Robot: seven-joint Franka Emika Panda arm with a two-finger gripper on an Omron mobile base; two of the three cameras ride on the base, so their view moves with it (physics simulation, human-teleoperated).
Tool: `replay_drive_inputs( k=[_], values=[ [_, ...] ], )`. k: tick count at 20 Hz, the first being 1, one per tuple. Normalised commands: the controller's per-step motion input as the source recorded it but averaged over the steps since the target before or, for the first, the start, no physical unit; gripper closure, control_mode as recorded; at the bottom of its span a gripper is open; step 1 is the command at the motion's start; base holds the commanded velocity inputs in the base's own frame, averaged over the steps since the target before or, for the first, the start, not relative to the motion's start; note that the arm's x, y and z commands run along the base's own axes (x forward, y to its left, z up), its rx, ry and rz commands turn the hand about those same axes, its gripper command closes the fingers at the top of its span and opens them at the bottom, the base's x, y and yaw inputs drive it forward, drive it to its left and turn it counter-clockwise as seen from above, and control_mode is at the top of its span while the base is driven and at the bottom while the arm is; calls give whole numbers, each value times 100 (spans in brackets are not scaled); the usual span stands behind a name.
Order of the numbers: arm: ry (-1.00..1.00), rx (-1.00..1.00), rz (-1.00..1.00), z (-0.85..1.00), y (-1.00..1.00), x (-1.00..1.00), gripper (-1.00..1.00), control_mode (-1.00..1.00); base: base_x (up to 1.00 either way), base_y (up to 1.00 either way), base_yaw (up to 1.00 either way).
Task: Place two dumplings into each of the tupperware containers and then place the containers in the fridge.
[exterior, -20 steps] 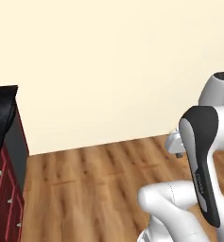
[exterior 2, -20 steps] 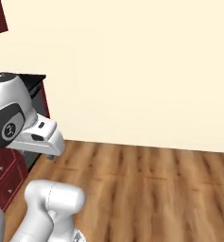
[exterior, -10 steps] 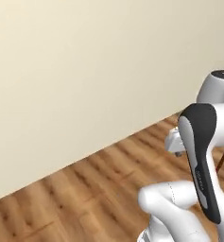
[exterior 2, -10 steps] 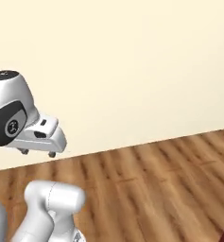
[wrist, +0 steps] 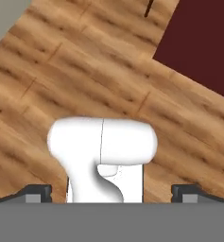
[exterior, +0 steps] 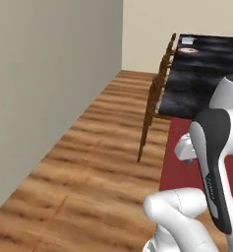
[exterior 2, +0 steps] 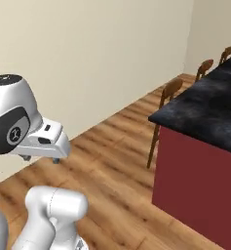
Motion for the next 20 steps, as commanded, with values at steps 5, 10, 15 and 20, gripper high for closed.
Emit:
replay_drive_inputs(
  k=[5, 10, 15, 20],
  values=[
    [0, 0, 0, 0, 0, 0, -100, 100, 86, 76, -61],
    [0, 0, 0, 0, 0, 0, -100, 100, 82, 77, -54],
    [0, 0, 0, 0, 0, 0, -100, 100, 100, 100, -45],
    [0, 0, 0, 0, 0, 0, -100, 100, 100, 100, -41]
  ],
)
